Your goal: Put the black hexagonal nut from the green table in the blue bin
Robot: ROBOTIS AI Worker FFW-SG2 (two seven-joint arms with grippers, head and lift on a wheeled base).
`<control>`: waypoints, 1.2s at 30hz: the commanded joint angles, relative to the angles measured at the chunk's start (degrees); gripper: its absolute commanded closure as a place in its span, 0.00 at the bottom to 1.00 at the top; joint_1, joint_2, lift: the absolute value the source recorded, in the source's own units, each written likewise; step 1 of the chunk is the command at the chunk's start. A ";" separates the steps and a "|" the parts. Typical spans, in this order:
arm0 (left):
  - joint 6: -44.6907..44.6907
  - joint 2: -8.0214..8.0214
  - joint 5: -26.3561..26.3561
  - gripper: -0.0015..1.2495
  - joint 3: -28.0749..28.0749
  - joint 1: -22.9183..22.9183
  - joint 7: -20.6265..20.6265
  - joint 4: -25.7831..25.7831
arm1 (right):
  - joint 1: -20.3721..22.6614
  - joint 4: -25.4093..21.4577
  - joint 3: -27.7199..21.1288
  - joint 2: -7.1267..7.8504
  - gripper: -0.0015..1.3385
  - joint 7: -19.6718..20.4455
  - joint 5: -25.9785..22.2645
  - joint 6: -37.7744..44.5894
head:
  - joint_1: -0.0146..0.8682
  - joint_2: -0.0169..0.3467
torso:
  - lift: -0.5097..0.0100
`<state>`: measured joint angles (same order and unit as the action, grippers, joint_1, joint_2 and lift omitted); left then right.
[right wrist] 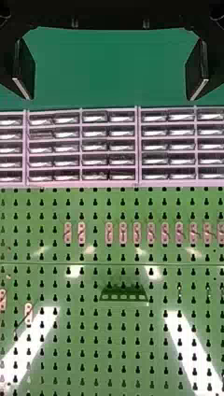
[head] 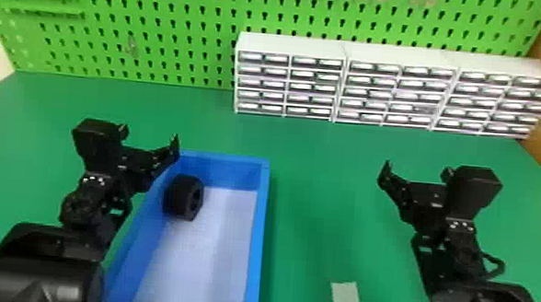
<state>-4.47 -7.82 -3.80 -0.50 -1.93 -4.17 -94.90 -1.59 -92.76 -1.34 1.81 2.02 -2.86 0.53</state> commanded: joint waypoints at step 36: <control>-1.15 0.00 0.20 0.20 1.99 0.17 -0.75 -1.61 | -0.52 -1.19 -0.07 0.30 0.07 0.00 0.40 2.28 | 0.79 0.19 | 0.79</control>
<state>-5.53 -7.82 -3.79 1.16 -1.78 -4.91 -96.23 -1.97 -93.85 -1.33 2.11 2.02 -2.56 2.59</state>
